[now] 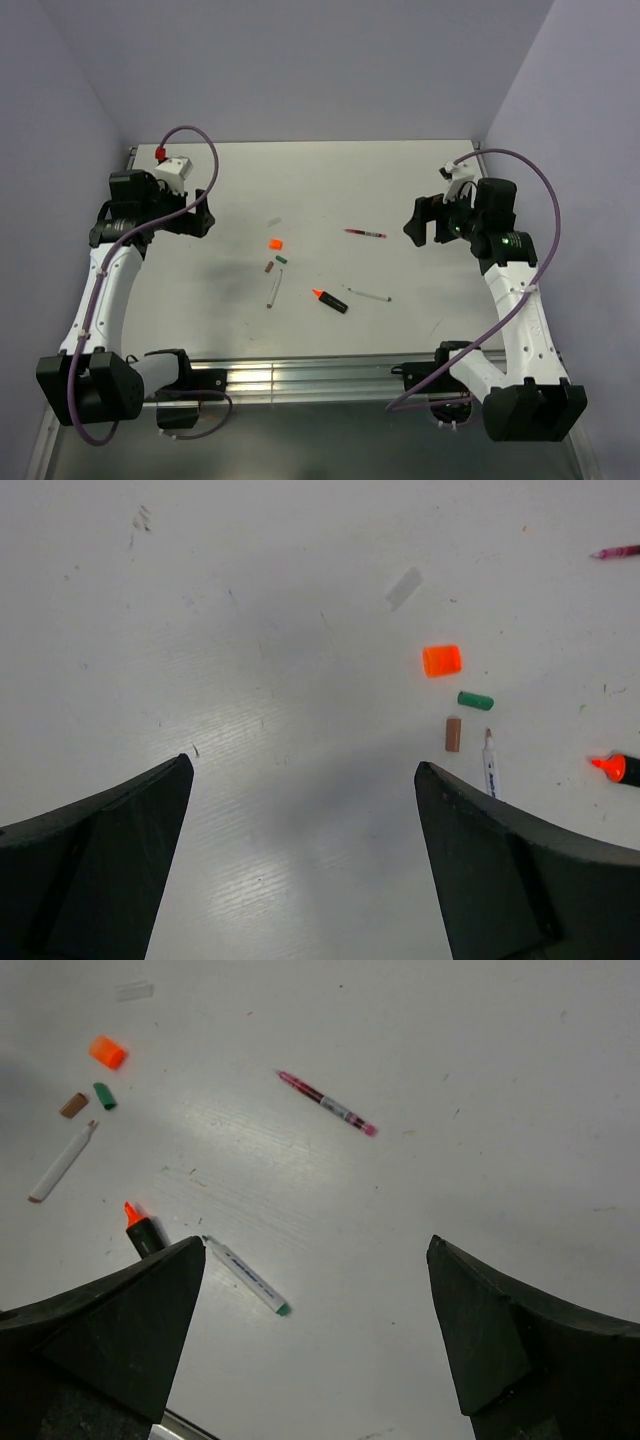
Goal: Insert the pens into the pen caps
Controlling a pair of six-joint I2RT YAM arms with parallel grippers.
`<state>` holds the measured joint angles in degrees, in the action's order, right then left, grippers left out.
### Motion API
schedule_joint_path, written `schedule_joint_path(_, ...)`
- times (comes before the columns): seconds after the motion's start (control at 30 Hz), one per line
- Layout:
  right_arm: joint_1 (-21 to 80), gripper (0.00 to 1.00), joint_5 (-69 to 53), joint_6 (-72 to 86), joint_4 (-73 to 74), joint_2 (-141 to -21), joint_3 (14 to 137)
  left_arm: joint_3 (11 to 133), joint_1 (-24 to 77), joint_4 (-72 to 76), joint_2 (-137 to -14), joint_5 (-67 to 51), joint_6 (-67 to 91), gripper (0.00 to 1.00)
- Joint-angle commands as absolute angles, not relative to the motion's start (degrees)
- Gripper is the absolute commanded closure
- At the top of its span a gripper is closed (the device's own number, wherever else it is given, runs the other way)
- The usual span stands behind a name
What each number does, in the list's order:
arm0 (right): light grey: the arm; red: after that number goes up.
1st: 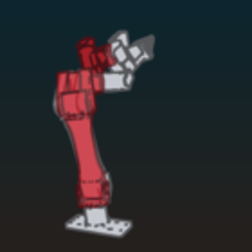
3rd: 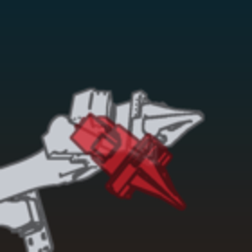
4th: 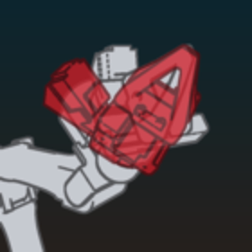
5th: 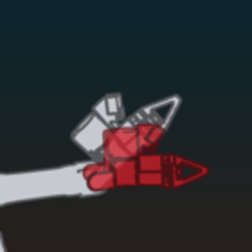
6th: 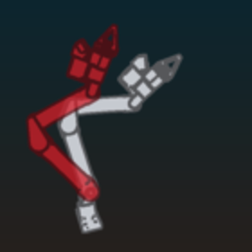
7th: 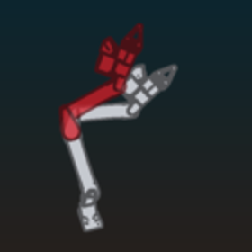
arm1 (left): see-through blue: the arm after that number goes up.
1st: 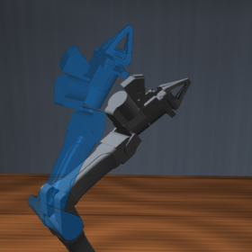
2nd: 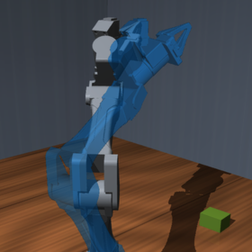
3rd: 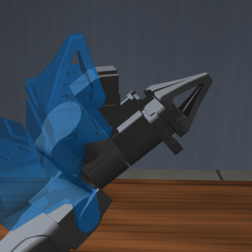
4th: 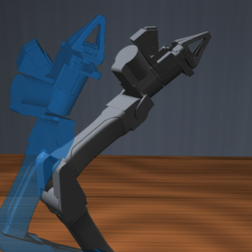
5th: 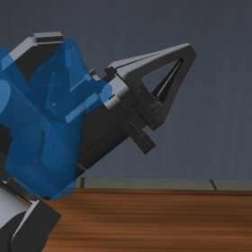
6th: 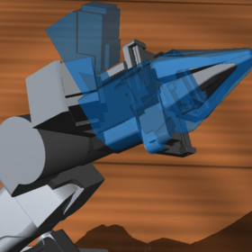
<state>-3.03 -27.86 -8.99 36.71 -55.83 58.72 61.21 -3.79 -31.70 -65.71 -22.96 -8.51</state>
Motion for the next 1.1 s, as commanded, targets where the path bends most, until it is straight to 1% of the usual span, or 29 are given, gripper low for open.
schedule_joint_path(0.0, -3.0, 0.00, -30.4, -10.5, 38.8, -57.7, 61.1, 64.6, -1.9, -33.8, -67.2, -25.6, -14.0, 0.02)
schedule_joint_path(0.07, -2.4, 0.00, -32.9, -12.7, 41.9, -59.4, 61.9, 65.4, -0.6, -33.8, -67.8, -24.8, -14.9, 0.02)
schedule_joint_path(0.13, -0.3, 0.00, -31.8, -14.0, 43.6, -61.2, 62.4, 66.0, -0.5, -33.7, -68.1, -25.7, -14.3, 0.02)
schedule_joint_path(0.17, 2.6, 0.02, -30.3, -14.0, 44.5, -61.8, 62.4, 66.4, -0.6, -33.7, -68.2, -26.4, -13.9, 0.02)
schedule_joint_path(0.2, 8.5, 0.04, -26.8, -14.0, 44.7, -62.4, 61.9, 66.7, -0.5, -33.6, -68.5, -27.3, -12.6, 0.02)
schedule_joint_path(0.23, 11.5, 0.07, -25.6, -13.8, 44.9, -63.5, 61.4, 67.1, -0.5, -33.4, -68.9, -27.9, -11.7, 0.02)
schedule_joint_path(0.27, 14.2, 0.14, -24.8, -13.7, 44.8, -64.3, 60.9, 67.6, -0.6, -33.3, -69.3, -28.0, -10.8, 0.02)
schedule_joint_path(0.3, 18.5, 0.17, -23.4, -13.4, 44.8, -65.0, 60.2, 67.8, -0.5, -33.2, -69.4, -28.6, -10.0, 0.03)
schedule_joint_path(0.37, 22.7, 0.23, -21.5, -13.2, 44.9, -67.5, 59.7, 68.1, -0.6, -32.8, -70.0, -28.8, -7.8, 0.03)
schedule_joint_path(0.4, 27.2, 0.23, -20.6, -13.2, 44.9, -68.5, 59.2, 68.1, -0.6, -32.7, -70.1, -29.3, -7.2, 0.03)
schedule_joint_path(0.53, 36.8, 0.28, -17.0, -12.9, 43.5, -74.2, 58.3, 68.0, -0.6, -32.1, -70.0, -29.5, -3.5, 0.03)
schedule_joint_path(0.67, 42.8, 0.33, -13.5, -12.0, 40.6, -78.7, 58.0, 67.9, -0.5, -32.1, -69.3, -29.5, -2.6, 0.02)
schedule_joint_path(0.77, 45.4, 0.36, -12.0, -10.8, 39.3, -82.4, 59.1, 67.9, -0.6, -32.1, -69.0, -29.3, -2.3, 0.02)
schedule_joint_path(1.07, 49.0, 0.41, -8.1, -9.4, 34.6, -89.2, 59.9, 66.8, -0.6, -31.6, -68.6, -28.7, -1.8, 0.02)
